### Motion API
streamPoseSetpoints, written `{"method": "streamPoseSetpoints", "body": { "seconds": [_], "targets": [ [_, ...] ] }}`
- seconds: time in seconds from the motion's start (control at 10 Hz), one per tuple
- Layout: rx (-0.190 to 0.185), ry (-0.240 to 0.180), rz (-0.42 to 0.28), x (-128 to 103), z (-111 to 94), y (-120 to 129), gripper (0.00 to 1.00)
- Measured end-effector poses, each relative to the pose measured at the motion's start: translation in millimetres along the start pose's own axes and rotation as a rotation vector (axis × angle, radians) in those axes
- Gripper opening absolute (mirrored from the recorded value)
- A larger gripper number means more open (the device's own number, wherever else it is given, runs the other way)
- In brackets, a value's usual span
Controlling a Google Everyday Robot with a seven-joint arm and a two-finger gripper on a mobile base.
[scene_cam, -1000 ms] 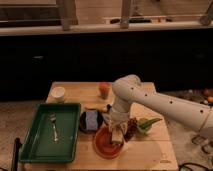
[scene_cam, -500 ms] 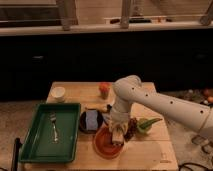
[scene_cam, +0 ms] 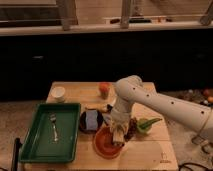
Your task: Place eraser in red bowl
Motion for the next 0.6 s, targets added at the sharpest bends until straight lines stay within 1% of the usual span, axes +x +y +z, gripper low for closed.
{"method": "streamPoseSetpoints", "body": {
  "seconds": [0.1,0.6],
  "targets": [
    [-0.004,-0.003,-0.002,-1,2,1,0.02],
    [-0.033,-0.018,-0.040,-9,15,-13,0.02]
  ]
}}
